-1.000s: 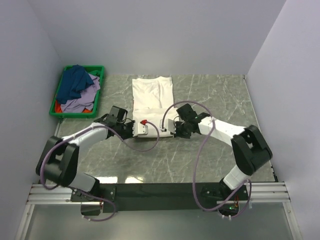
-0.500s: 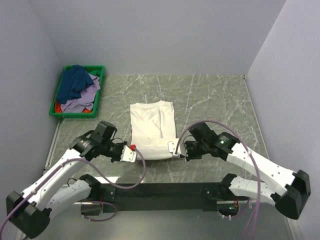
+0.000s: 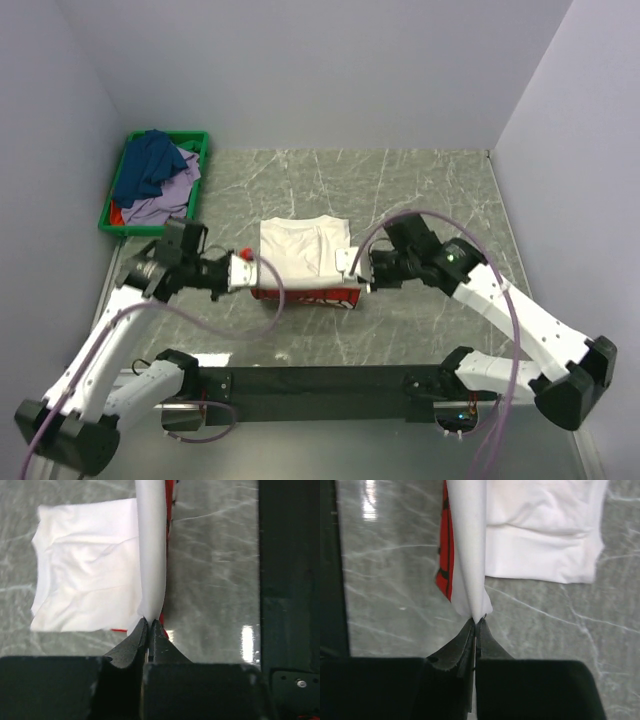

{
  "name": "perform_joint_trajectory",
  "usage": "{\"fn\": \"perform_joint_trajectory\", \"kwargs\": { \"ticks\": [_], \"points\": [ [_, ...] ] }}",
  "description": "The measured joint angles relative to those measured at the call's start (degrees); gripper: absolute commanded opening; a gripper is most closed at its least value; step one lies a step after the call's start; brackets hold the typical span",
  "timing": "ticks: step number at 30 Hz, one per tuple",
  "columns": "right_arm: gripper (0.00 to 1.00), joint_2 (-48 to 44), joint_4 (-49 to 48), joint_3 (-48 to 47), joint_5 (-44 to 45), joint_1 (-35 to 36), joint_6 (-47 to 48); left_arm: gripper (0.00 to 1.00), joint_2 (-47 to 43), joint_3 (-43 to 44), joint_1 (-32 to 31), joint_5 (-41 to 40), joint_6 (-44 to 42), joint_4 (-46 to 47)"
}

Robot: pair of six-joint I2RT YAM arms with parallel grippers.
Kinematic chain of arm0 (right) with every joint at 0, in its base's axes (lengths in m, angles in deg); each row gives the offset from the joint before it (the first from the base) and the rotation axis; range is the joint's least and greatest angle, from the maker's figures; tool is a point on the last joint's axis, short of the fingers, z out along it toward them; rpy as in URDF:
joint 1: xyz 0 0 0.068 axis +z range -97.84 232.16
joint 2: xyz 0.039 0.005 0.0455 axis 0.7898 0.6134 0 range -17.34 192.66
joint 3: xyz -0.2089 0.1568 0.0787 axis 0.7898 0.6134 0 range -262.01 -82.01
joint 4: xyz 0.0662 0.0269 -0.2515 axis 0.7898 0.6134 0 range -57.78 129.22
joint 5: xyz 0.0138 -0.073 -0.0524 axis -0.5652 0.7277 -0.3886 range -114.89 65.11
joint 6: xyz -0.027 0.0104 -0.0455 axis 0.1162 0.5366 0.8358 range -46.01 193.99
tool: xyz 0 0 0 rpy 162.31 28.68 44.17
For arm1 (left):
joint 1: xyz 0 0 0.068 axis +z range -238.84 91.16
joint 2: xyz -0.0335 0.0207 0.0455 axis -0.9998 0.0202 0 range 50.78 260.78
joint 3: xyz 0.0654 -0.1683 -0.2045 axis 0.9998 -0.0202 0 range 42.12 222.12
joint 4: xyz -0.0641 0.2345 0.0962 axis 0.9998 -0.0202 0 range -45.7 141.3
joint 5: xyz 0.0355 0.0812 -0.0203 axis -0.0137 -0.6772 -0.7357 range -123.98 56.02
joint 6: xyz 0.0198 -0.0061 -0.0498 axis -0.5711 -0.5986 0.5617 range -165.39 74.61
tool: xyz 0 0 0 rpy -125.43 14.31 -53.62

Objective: Fold and stack the t-shirts
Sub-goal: Fold the tshirt

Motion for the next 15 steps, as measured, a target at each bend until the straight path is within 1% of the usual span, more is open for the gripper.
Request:
{"fn": "perform_joint_trajectory", "kwargs": {
  "ticks": [2, 5, 11, 15],
  "points": [
    [0.0, 3.26, -0.46, -2.84, -0.98, -3.39, 2.19, 0.01, 5.27, 3.32, 4.66, 1.51, -0.63, 0.11],
    [0.0, 9.35, -0.87, -6.95, -2.49, -7.8, 5.84, 0.01, 14.73, 8.48, 8.46, 3.23, -0.79, 1.97],
    [0.0, 27.34, -1.42, -19.71, -3.89, -15.1, 11.67, 0.01, 32.79, 19.41, 11.13, 3.39, 2.21, 8.17],
    [0.0, 41.66, -1.29, -31.47, -4.15, -18.25, 13.46, 0.01, 44.85, 26.8, 11.98, 2.19, 6.01, 13.49]
  ]
}}
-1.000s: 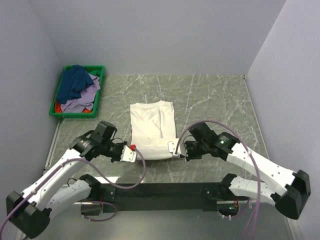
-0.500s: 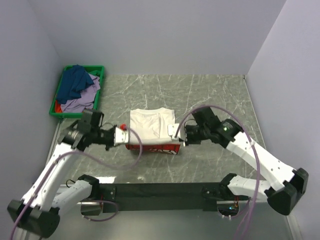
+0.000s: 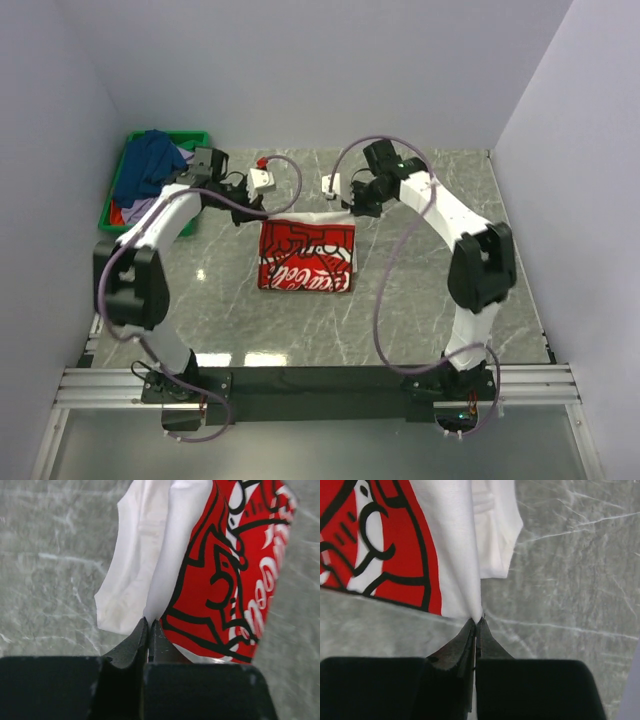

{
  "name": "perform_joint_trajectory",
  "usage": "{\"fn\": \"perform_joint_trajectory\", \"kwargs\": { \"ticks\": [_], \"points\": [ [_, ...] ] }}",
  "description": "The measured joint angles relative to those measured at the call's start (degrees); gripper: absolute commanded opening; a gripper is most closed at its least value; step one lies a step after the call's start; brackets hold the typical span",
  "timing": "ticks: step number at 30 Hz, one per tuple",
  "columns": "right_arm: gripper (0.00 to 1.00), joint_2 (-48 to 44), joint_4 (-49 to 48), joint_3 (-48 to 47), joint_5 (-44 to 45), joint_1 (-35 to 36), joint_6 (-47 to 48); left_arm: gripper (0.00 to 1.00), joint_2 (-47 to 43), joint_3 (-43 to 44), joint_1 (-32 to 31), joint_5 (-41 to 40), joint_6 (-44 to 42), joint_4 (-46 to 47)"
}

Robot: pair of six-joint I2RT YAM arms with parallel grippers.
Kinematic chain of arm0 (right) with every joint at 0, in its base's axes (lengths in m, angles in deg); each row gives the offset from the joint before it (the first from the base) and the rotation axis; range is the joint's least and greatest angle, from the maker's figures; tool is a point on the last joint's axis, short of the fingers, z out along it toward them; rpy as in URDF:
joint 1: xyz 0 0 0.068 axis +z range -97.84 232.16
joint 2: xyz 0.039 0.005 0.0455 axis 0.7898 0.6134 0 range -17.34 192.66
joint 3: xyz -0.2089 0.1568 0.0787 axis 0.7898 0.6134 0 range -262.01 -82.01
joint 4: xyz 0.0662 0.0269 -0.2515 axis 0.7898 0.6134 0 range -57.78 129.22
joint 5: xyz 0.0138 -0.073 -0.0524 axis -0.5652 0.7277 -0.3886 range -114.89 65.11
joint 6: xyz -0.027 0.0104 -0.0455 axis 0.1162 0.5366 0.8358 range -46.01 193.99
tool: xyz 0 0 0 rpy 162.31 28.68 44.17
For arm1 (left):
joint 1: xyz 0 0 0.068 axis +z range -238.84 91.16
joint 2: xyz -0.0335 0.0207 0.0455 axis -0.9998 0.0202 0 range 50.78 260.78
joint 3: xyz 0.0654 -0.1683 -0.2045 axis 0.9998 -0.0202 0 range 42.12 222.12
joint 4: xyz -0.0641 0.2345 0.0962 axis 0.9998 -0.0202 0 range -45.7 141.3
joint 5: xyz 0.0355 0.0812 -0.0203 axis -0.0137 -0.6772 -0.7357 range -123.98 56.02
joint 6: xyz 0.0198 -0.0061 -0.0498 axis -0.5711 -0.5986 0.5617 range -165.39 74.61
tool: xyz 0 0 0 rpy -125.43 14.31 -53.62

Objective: Fold and stack the t-shirts
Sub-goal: Fold the tshirt

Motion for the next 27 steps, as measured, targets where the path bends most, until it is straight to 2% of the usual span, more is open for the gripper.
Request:
{"fn": "perform_joint_trajectory", "kwargs": {
  "ticks": [7, 10, 13, 17, 20, 25, 27],
  "points": [
    [0.0, 21.09, 1.53, -16.26, 1.31, -1.75, 0.31, 0.01, 19.98, 9.22, 0.42, -6.86, 9.51, 5.66],
    [0.0, 27.54, 3.15, -21.27, 2.32, -1.84, -0.74, 0.01, 27.23, 14.03, 0.39, -8.85, 13.79, 4.76],
    [0.0, 29.94, 4.37, -22.43, 2.8, -1.84, -2.01, 0.01, 30.38, 16.0, 0.39, -9.31, 16.7, 3.19],
    [0.0, 30.01, 6.56, -22.75, 2.64, -1.81, -4.13, 0.01, 29.44, 14.6, 0.11, -8.96, 18.78, 2.89],
    [0.0, 29.81, 7.89, -22.27, 2.08, -1.81, -5.64, 0.01, 25.16, 8.07, -0.52, -8.37, 18.93, 3.19],
    [0.01, 23.17, 10.29, -11.61, 0.04, -1.4, -7.69, 0.01, 16.74, -2.56, -3.32, -6.4, 18.91, 1.99],
    [0.07, 19.93, 12.72, -8.59, -0.81, -1.29, -8.55, 0.09, 13.77, -5.49, -4.09, -5.62, 18.56, 1.77]
  ]
}}
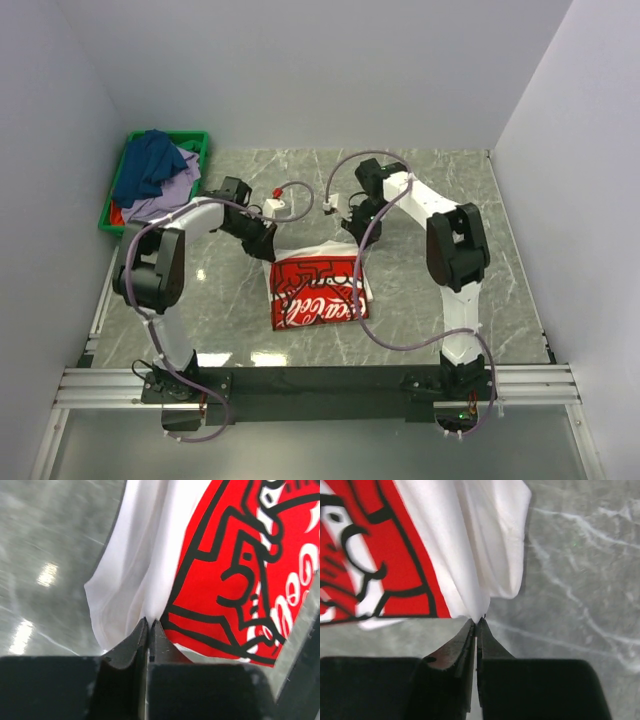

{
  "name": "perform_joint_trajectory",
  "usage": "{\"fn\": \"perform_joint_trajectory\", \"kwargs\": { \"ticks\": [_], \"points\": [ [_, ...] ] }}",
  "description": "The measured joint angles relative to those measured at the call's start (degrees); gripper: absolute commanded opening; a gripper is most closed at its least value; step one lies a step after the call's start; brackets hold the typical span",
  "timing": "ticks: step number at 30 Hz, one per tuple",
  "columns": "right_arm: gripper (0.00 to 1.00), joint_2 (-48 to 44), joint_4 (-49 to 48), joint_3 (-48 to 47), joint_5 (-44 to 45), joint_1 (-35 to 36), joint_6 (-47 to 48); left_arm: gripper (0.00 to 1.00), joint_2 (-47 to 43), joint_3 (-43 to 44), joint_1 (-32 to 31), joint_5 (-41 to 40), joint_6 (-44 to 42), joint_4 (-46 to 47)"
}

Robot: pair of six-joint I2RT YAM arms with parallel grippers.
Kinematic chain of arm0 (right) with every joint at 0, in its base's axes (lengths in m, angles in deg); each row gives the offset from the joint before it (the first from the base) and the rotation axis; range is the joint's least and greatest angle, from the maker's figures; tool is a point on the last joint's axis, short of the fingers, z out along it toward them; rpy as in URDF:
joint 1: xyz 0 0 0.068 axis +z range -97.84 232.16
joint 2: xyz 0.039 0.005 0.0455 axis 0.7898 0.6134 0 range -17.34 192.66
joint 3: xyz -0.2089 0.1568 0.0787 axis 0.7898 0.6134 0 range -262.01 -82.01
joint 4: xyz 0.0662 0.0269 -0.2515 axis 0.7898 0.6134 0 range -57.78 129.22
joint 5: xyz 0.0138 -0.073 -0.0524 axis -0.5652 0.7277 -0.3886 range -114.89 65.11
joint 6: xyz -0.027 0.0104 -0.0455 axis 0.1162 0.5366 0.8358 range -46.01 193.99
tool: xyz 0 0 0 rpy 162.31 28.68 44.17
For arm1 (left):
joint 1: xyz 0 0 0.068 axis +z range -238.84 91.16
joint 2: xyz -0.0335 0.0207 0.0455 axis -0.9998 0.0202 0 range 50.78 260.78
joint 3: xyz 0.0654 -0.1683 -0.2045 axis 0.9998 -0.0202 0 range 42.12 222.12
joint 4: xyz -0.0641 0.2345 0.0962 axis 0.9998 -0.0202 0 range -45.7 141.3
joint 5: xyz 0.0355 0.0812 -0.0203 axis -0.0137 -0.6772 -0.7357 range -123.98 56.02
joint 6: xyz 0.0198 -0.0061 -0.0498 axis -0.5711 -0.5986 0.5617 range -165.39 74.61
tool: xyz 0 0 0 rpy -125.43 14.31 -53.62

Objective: Fold and stack the t-shirts
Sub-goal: Fold the tshirt

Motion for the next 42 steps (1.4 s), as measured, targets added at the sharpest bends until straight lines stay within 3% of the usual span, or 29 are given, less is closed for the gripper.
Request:
{"fn": "perform_joint_trajectory", "kwargs": {
  "ticks": [1, 4, 7, 10, 14, 17, 28, 42],
  "points": [
    [0.2, -1.36, 1.29, 0.61, -0.66, 0.09, -0.44, 0.19, -1.18, -1.05, -0.02, 0.37, -0.44, -0.2],
    [0.34, -4.37, 3.78, 0.35, -1.57, 0.22, -1.7, 0.32, -5.01, -3.58, 0.59, 1.05, -3.41, -1.99],
    [0.37, -5.09, 6.64, -3.96, -2.56, -0.24, -3.78, 0.4, -8.07, -4.22, 1.14, 1.07, -5.66, -3.21],
    [0.33, -2.29, 9.09, -14.16, -4.04, -1.92, -6.19, 0.47, -11.02, -4.2, 1.14, 1.31, -6.32, -1.95],
    [0.25, 4.44, 10.71, -28.68, -7.52, -3.98, -9.92, 0.49, -10.95, -2.45, -1.11, 0.92, -6.03, 0.72],
    [0.22, 8.74, 10.97, -32.11, -10.36, -4.31, -12.59, 0.5, -8.0, 0.81, -3.72, 0.68, -4.96, 3.02],
    [0.26, 13.64, 7.1, -21.73, -16.0, -1.4, -21.86, 0.5, -3.1, 2.08, -11.85, -4.52, -2.6, 11.41],
    [0.19, 16.37, 5.2, -17.0, -18.93, -1.4, -25.46, 0.45, 1.22, -1.36, -14.56, -8.2, -4.87, 14.23]
  ]
}}
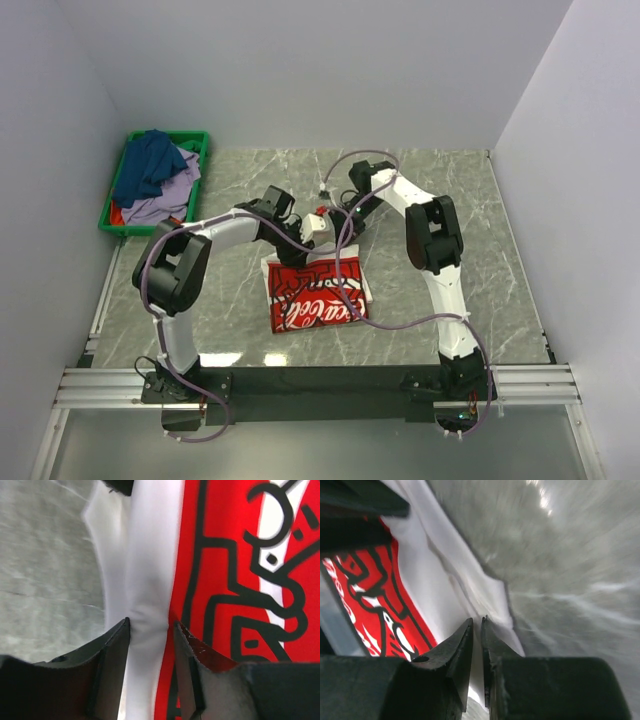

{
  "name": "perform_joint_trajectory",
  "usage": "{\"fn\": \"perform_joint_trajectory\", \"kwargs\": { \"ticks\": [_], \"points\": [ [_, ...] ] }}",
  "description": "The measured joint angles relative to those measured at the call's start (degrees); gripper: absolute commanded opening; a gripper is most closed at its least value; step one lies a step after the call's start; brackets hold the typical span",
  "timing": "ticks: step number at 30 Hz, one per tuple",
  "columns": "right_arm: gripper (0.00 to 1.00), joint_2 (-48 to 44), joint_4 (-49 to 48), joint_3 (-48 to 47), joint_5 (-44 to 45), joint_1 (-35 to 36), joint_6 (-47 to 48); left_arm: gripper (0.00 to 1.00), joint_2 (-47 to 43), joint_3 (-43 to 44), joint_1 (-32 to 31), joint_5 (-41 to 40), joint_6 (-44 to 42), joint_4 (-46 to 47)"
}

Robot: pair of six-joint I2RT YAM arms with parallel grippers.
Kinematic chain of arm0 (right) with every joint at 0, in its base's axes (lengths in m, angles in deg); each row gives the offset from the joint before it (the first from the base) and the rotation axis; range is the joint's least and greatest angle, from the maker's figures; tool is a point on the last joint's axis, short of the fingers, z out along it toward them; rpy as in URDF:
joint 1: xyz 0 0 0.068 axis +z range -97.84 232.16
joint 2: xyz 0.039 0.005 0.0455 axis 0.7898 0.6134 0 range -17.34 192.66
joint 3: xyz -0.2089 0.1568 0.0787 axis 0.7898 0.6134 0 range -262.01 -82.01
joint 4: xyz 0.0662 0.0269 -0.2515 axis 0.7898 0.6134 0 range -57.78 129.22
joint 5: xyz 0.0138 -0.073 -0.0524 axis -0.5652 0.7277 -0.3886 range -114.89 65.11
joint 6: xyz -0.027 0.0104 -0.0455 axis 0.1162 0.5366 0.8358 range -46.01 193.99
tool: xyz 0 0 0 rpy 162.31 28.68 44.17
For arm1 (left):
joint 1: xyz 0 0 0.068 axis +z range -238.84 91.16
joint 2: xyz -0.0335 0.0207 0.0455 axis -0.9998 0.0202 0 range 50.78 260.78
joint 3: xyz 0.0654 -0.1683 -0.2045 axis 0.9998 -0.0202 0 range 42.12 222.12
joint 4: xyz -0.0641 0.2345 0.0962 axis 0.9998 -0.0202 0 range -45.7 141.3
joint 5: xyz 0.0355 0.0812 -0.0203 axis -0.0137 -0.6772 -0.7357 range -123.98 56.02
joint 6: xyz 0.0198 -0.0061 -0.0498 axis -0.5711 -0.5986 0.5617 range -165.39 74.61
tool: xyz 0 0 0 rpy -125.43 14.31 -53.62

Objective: Fold and stack the t-shirts
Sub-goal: Fold the tshirt

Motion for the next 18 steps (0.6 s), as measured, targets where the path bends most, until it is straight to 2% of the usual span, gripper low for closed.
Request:
{"fn": "perform_joint_trajectory", "kwargs": {
  "ticks": [4, 9, 13, 18],
  "points": [
    [0.18, -1.55, 0.81, 7.98, -3.1, -0.04, 0.81, 0.44, -2.12, -3.63, -0.9, 1.16, -3.23, -0.55],
    [0.18, -6.29, 2.45, 16.72, -2.89, -0.09, 2.34, 0.45, -7.43, -6.29, -1.79, 3.8, -6.84, -4.7],
    [0.2, -7.89, 2.51, 16.33, -2.8, -0.26, 1.99, 0.49, -10.58, -6.25, -1.84, 4.92, -7.19, -5.18],
    [0.24, -7.61, 1.51, 10.1, -3.93, -0.42, -0.9, 0.5, -11.13, -5.44, -1.79, 5.07, -7.17, -4.94]
  ]
}}
